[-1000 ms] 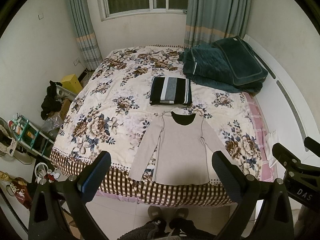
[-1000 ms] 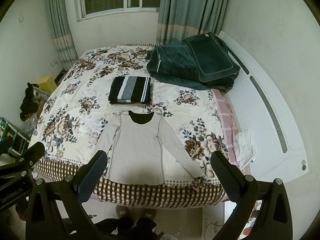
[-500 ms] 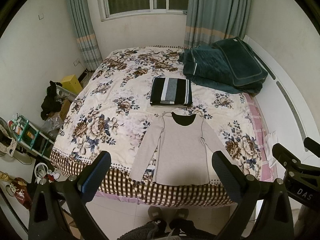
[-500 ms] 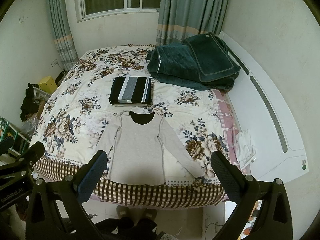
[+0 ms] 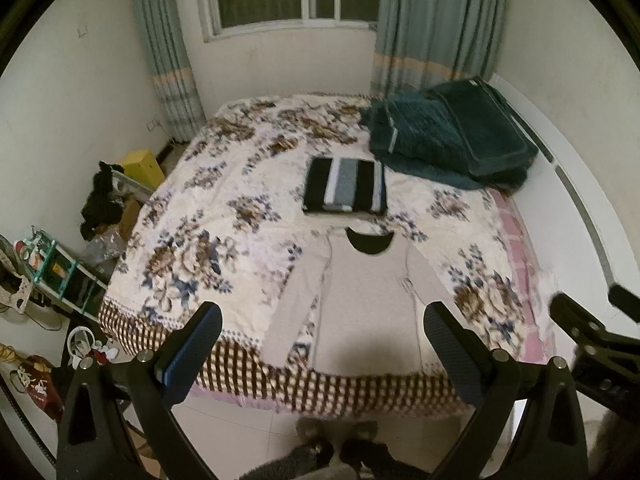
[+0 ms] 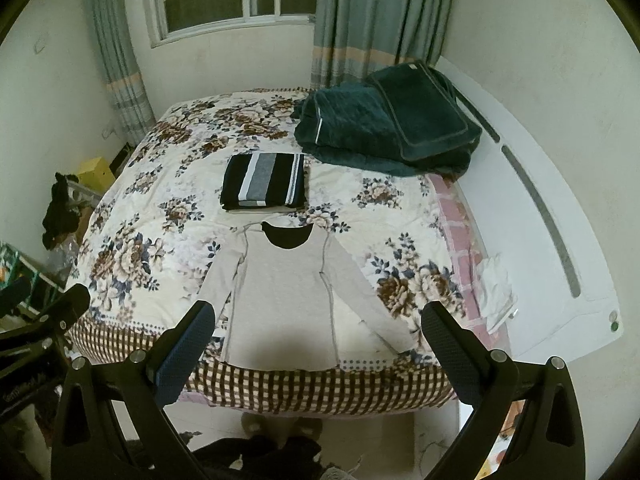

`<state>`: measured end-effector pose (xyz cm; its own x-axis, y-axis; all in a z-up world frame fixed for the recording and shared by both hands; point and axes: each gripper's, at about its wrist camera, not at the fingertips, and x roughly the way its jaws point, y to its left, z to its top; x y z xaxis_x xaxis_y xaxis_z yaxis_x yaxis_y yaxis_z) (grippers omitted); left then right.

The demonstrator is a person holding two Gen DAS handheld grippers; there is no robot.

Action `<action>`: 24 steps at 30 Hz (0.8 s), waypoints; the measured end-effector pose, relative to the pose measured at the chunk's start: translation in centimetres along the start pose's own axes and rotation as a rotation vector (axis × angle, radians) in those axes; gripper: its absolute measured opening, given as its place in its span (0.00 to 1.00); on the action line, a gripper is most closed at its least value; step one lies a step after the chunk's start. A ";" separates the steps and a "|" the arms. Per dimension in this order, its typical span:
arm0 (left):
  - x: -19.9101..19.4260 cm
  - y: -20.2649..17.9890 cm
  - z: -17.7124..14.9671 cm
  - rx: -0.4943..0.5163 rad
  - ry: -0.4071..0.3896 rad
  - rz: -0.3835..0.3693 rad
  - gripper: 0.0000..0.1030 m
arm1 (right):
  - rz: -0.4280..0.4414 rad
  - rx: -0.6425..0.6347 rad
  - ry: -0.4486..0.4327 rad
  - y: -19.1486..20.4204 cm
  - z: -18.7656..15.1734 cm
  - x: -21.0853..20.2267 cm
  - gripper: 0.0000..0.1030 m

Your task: Fold small clothes

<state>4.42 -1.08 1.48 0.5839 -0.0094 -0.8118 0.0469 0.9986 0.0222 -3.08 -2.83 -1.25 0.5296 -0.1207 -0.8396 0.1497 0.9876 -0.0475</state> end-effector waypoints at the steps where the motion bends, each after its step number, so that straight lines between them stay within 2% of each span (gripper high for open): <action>1: 0.8 0.0 0.3 -0.002 -0.013 0.016 1.00 | 0.014 0.030 0.015 -0.4 0.1 0.9 1.00; 4: 4.5 0.1 0.9 0.020 -0.054 0.087 1.00 | 0.020 0.132 0.066 -2.3 0.1 4.4 1.00; 9: 13.8 0.2 -0.6 0.049 0.012 0.137 1.00 | -0.065 0.382 0.174 -10.9 -2.8 14.3 1.00; 13: 21.7 -0.3 -3.0 0.062 0.113 0.197 1.00 | -0.132 0.578 0.292 -19.7 -7.6 23.0 1.00; 16: 27.5 -1.1 -4.9 0.054 0.199 0.228 1.00 | -0.151 0.743 0.369 -27.5 -12.6 30.4 0.99; 17: 29.4 -1.3 -5.6 0.052 0.226 0.243 1.00 | -0.155 0.779 0.390 -29.4 -14.3 32.5 0.91; 18: 31.0 -1.7 -6.5 0.054 0.252 0.266 1.00 | -0.152 0.831 0.438 -31.9 -16.4 36.1 0.81; 20: 34.4 -2.3 -8.3 0.060 0.303 0.303 1.00 | -0.112 0.908 0.503 -35.5 -19.6 41.5 0.73; 24: 39.9 -3.4 -11.1 0.081 0.393 0.373 1.00 | -0.047 1.035 0.599 -39.6 -25.4 51.4 0.73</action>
<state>18.58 -4.31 -37.50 0.2271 0.3799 -0.8967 -0.0340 0.9233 0.3826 -2.96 -45.64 -56.27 0.0734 0.1824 -0.9805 0.9050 0.4010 0.1423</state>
